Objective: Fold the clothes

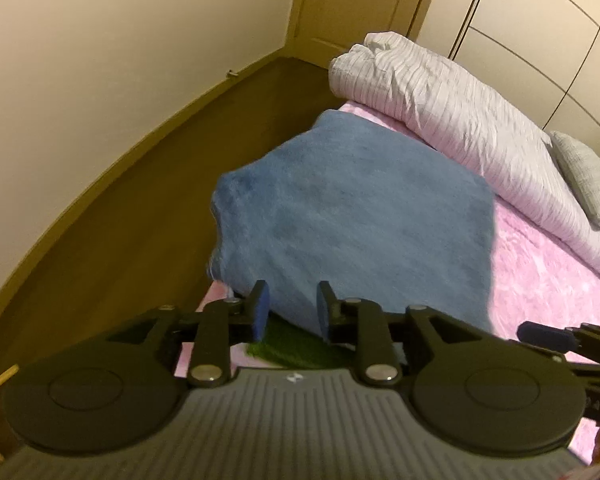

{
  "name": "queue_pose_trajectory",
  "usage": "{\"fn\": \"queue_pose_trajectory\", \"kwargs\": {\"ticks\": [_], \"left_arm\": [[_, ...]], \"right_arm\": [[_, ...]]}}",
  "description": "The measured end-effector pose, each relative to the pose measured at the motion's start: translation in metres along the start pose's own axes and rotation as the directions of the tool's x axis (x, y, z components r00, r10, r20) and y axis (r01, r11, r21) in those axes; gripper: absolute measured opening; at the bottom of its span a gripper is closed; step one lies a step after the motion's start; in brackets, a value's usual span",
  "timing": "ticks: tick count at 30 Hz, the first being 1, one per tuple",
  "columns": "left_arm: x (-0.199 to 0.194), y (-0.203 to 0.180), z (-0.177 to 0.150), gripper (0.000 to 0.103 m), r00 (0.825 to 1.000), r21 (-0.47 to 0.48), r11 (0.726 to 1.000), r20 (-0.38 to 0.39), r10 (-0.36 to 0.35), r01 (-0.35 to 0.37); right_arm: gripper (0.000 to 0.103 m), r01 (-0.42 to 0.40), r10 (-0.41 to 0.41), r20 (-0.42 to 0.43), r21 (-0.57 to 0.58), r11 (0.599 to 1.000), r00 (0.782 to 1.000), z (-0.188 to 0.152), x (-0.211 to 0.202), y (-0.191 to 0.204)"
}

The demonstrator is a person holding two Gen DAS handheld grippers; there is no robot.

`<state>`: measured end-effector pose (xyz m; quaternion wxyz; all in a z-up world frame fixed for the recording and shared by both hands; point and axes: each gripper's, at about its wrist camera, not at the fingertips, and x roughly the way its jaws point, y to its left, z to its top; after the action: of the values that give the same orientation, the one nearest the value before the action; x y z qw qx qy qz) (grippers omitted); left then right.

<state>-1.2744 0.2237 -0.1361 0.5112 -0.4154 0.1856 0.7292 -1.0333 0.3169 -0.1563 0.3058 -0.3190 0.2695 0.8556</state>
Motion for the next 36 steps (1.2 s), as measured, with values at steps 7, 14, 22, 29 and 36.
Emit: {"fn": "queue_pose_trajectory", "kwargs": {"ticks": [7, 14, 22, 29, 36], "left_arm": [[-0.067, -0.064, -0.04, 0.027, 0.996, 0.006, 0.996, 0.02, 0.086, -0.087], [-0.119, -0.133, -0.088, 0.027, 0.983, -0.076, 0.981, 0.017, 0.182, -0.18], [-0.158, -0.225, -0.147, 0.033, 0.951, -0.183, 0.936, 0.014, 0.309, -0.302], [-0.183, -0.287, -0.189, 0.033, 0.922, -0.245, 0.894, 0.002, 0.387, -0.375], [-0.183, -0.318, -0.205, 0.033, 0.905, -0.253, 0.877, 0.011, 0.426, -0.409]], "right_arm": [[0.053, -0.056, 0.056, 0.005, 0.12, 0.991, 0.998, -0.009, -0.063, -0.007], [0.053, -0.085, 0.085, -0.006, 0.021, 0.996, 0.996, -0.022, -0.127, -0.021], [0.053, -0.124, 0.123, -0.018, -0.138, 0.983, 0.992, -0.056, -0.197, -0.063], [0.053, -0.115, 0.112, -0.025, -0.241, 0.964, 0.993, -0.078, -0.243, -0.102], [0.053, -0.122, 0.125, -0.009, -0.284, 0.951, 0.992, -0.088, -0.265, -0.122]]}}
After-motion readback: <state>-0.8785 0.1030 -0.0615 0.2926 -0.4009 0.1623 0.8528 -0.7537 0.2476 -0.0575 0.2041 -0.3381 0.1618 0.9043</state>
